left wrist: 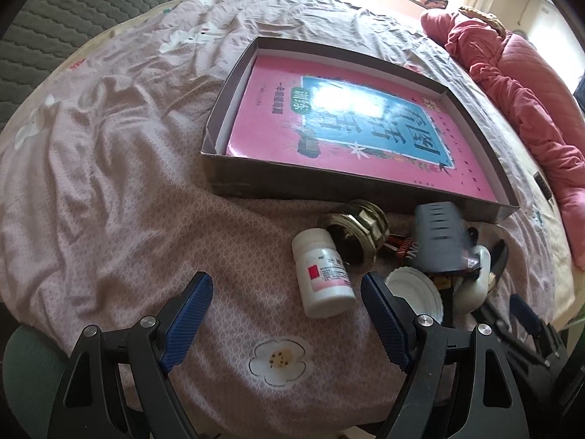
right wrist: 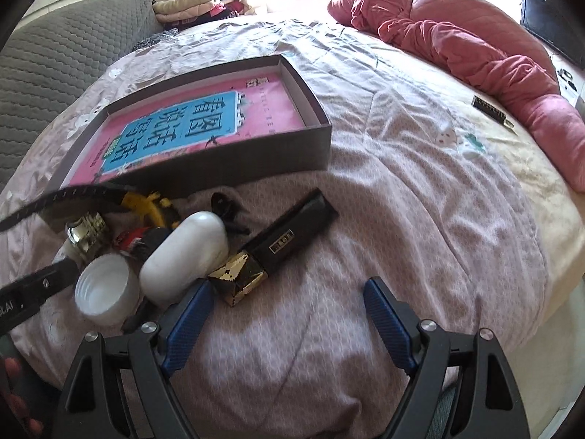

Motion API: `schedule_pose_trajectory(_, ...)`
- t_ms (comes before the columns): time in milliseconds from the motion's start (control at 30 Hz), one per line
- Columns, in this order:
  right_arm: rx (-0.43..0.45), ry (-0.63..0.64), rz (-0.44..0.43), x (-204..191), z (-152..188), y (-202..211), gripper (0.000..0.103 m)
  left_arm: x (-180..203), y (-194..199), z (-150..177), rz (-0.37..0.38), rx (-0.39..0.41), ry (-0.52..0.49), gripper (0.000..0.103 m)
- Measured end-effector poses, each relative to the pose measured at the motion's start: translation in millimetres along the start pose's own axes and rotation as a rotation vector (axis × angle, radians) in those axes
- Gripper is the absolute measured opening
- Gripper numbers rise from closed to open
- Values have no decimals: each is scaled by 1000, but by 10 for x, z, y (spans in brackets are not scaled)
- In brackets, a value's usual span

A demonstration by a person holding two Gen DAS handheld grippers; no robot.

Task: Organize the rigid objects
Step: 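Grasp the white pill bottle with the left tool while the right tool grasps the black lipstick, then lift the pill bottle with the left tool while the right tool lifts the lipstick toward the tray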

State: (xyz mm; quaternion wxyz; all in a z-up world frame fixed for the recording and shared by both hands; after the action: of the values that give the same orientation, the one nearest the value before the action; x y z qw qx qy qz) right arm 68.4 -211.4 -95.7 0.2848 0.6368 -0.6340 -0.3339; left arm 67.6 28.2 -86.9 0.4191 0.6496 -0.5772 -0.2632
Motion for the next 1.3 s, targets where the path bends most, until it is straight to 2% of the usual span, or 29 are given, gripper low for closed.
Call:
schedule_pose_trajectory(267, -21, -129, -37, 125, -156, -139, 84, -24, -130, 1, -17, -12, -14, 84)
schedule_pose_trajectory(500, -61, -343, -116, 274, -211, -122, 84, -46, -178, -21, -17, -12, -17, 84)
schedule_pose_trajectory(633, -83, -396, -103, 296, -213, -183, 83, -44, -200, -7, -28, -12, -26, 84)
schedule_pose_trajectory(733, -86, -414, -81, 286, -241, -231, 76, -43, -201, -4, -31, -7, -28, 84)
schedule_pose_trajectory(867, -79, -401, -51, 261, -306, -303, 62, -40, -199, -6, -37, -6, -24, 83)
schedule_pose_trajectory(1000, -63, -370, -45, 261, -357, -359, 43, -68, -190, -57, -52, -11, -15, 70)
schedule_pose_trajectory(1067, -47, -365, -62, 281, -360, -353, 40, -101, -176, -74, -55, -9, -6, 60)
schedule_pose_trajectory(1133, -36, -360, -81, 301, -345, -332, 39, -145, -168, -83, -63, -9, 2, 46)
schedule_pose_trajectory(1233, -18, -338, -102, 315, -333, -290, 38, -230, -171, -88, -58, -9, 23, 33)
schedule_pose_trajectory(1300, -7, -318, -108, 310, -324, -253, 35, -292, -162, -90, -31, -5, 45, 30)
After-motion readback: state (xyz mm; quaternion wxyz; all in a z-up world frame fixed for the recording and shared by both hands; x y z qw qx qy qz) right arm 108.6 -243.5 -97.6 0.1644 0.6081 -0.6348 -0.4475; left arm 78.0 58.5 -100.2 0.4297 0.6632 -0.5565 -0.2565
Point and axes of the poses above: each gripper's, at about its wrist camera, not at the fingertips, and y roughly against the way its jaws point, x to its right, z to its underside, the point moved 5 cm from there along -y, roughly the way its jaws point, and after that the axes turned 5 degrees about x, right-handed, at the moved point
